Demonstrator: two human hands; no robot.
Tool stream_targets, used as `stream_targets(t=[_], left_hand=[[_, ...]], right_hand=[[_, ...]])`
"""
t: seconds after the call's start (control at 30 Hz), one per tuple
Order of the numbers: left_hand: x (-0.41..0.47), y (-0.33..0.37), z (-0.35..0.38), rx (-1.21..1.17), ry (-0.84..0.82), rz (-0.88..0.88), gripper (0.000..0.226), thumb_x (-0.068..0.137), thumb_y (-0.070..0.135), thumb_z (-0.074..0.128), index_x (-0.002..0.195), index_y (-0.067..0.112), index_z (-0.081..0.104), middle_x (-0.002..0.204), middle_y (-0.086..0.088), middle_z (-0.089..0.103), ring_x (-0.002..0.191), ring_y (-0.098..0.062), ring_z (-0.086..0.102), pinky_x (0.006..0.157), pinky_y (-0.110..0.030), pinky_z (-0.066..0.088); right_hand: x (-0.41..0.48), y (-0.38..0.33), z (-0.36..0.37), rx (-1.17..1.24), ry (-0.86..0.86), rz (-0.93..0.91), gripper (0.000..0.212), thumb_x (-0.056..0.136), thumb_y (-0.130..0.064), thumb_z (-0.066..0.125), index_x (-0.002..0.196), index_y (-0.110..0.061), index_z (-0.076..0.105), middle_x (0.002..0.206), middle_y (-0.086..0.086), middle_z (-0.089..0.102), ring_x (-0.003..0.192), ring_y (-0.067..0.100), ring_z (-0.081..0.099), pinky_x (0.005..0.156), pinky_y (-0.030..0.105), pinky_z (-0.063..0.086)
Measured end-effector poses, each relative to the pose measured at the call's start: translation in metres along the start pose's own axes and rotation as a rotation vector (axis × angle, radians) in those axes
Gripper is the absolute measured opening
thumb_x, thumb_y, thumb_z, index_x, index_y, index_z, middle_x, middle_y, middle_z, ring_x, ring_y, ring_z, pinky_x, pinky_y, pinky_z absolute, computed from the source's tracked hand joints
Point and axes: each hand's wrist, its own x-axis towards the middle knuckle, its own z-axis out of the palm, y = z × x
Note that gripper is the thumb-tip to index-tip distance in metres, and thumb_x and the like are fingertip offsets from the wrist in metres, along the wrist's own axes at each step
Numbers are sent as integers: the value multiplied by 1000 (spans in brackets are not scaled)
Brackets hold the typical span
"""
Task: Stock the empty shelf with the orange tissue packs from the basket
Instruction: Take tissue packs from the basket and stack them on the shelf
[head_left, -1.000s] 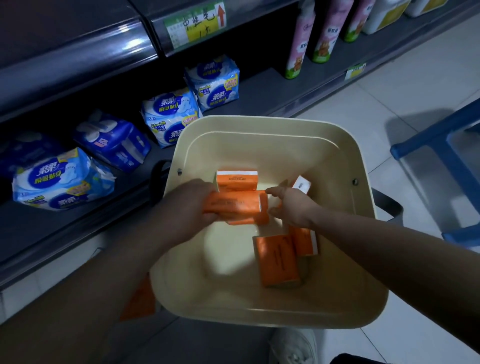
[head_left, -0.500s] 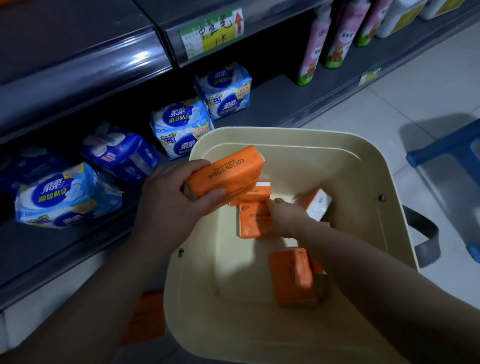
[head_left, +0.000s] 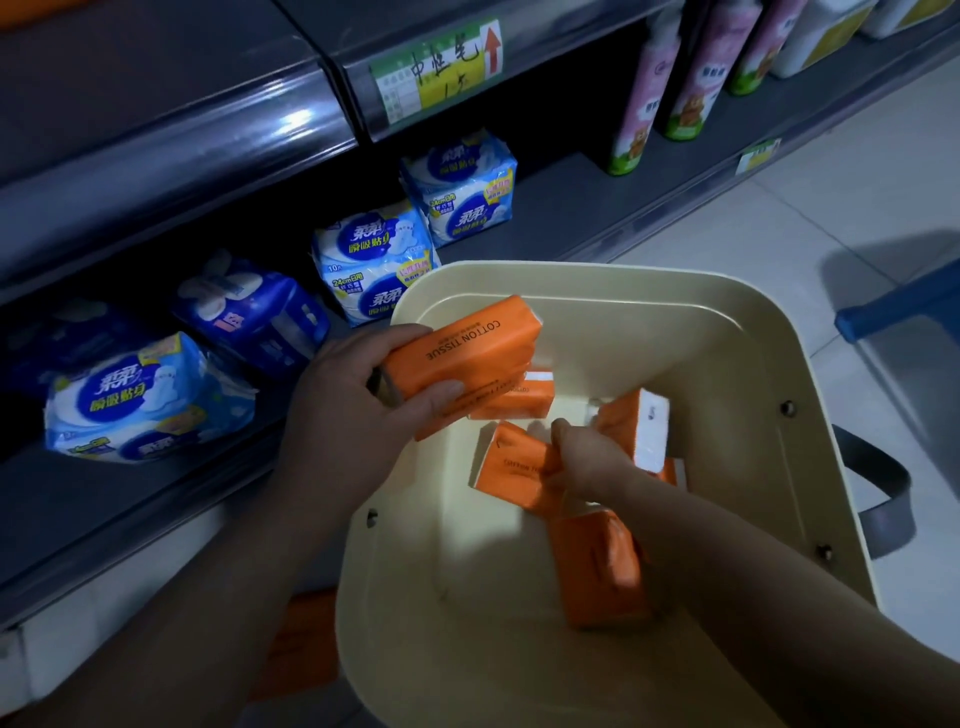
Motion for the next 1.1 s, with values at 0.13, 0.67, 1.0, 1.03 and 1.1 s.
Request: stream_targets(t=[0.13,0.67,1.0,1.03,1.1], left_hand=[[-5,8,-7,-84,33,-57,42,66,39,80,105,44,63,97,16,64,86,1,60,75,-21,52],[-6,81,-147,88,327,91,30,81,31,70,107,23,58,97,3,61,78,-10,56,65,-14,39],[7,93,-207,-231,204,-89,49,69,34,56,117,28,50,103,3,66,85,-12,64,75,-30,51],[6,92,-208,-255,197,-96,54,65,36,54,117,27,47,106,1,65,87,-12,63,76,-30,50],[5,91,-208,-268,174,-81,64,63,39,52,124,30,35,112,5,59,91,-10,60,76,-28,47]], right_hand=[[-19,-15,-29,72,-67,-37,34,73,-22,74,94,-22,47,96,4,60,97,25,61,69,27,41],[-172,-89,-258,391,359,-229,42,62,-13,86,83,-12,49,74,9,59,60,21,58,59,40,53],[-208,-173,-291,603,535,-413,43,66,-12,83,78,-18,43,70,5,60,57,18,57,61,41,56],[-210,-178,-292,608,540,-431,42,66,-12,83,78,-18,43,70,6,59,59,19,56,64,45,56],[-211,-186,-291,595,548,-464,41,65,-12,83,79,-18,44,71,5,57,64,20,54,69,47,54]])
